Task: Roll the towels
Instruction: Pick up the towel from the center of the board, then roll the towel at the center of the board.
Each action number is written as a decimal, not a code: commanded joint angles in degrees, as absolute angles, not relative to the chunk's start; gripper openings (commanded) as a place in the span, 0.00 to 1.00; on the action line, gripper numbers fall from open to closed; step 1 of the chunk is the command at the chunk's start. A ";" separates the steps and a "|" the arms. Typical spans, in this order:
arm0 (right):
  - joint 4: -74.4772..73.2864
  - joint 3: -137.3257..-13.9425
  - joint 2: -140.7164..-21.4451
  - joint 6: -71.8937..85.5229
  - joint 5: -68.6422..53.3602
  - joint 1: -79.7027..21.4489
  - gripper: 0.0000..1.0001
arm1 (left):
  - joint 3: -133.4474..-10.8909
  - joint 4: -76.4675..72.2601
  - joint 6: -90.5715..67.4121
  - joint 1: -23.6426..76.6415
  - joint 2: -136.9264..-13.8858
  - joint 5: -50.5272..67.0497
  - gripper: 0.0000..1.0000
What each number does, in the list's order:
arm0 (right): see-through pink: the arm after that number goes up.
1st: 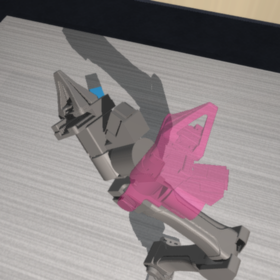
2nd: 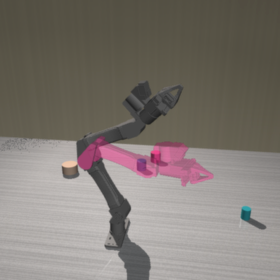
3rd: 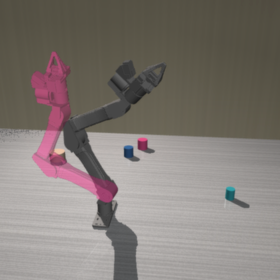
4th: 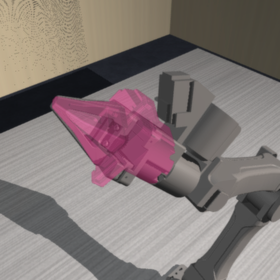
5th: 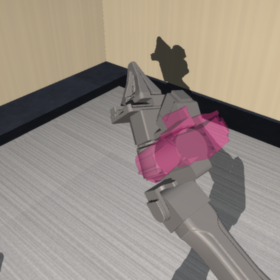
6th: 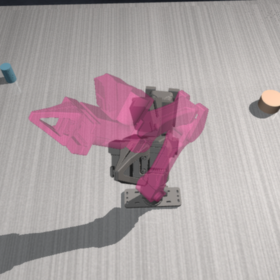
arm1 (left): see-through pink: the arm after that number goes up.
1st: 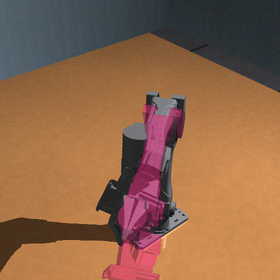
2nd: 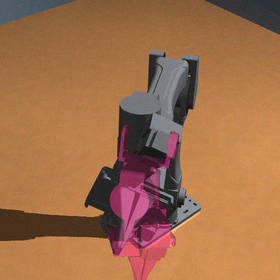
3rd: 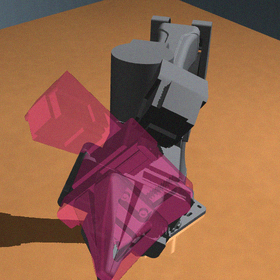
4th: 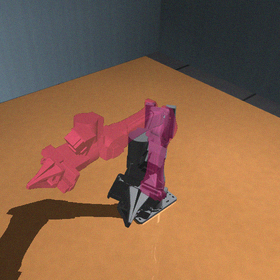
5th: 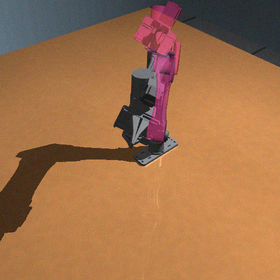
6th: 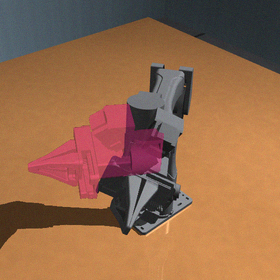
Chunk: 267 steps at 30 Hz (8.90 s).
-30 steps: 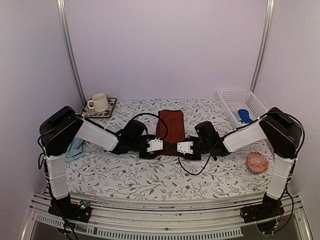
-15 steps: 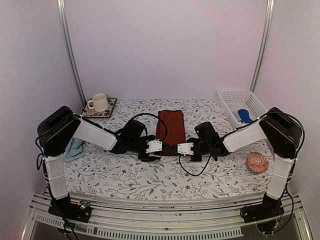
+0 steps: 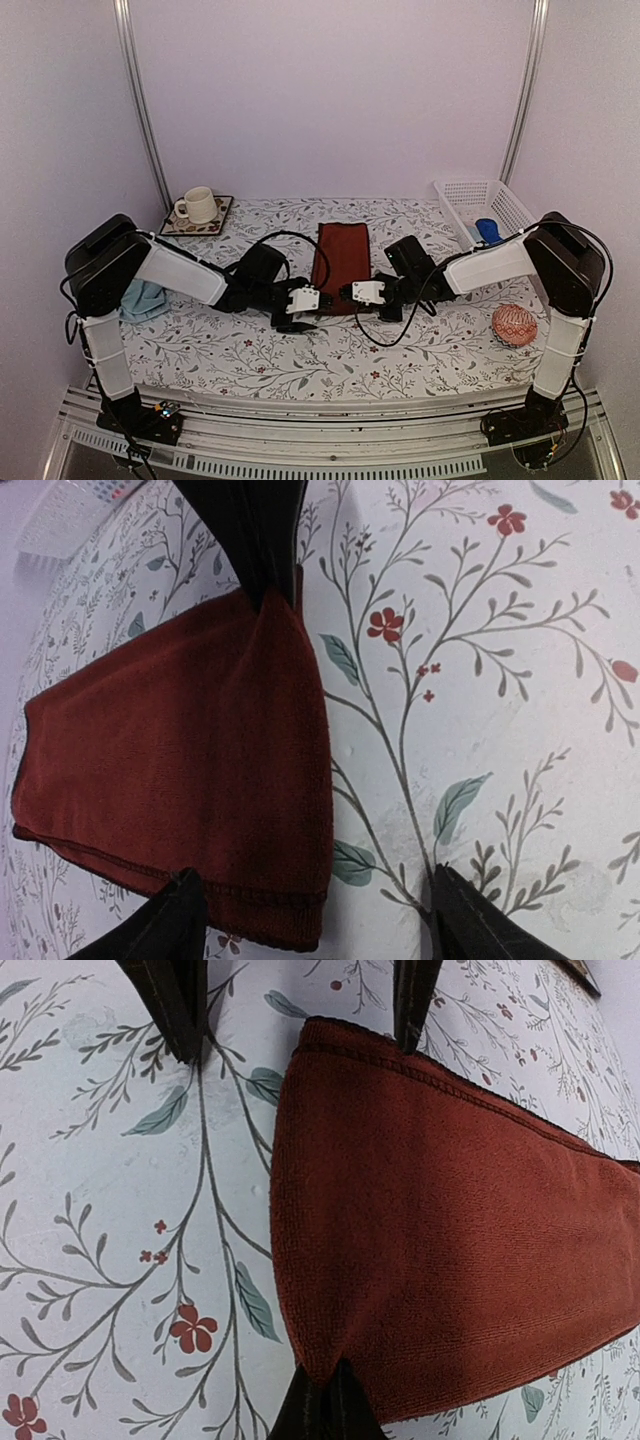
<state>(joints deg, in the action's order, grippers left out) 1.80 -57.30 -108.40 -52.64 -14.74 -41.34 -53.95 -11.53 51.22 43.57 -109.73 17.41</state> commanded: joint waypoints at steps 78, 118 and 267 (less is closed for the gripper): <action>19.66 -47.37 -105.15 -52.84 -5.64 -44.50 0.58 | -78.33 12.91 36.99 35.60 -123.05 37.59 0.00; -0.57 -59.61 -108.28 -41.47 -13.79 -38.04 0.02 | -77.13 10.86 38.48 35.19 -117.60 24.86 0.68; -13.48 -65.09 -107.19 -34.43 -16.84 -30.87 0.78 | -68.88 0.51 50.89 44.81 -117.78 16.09 0.00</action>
<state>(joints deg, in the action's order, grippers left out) -17.52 -69.84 -112.62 -30.79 -18.61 -31.09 -66.78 -7.42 53.58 45.89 -118.76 9.74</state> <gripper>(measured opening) 0.749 0.030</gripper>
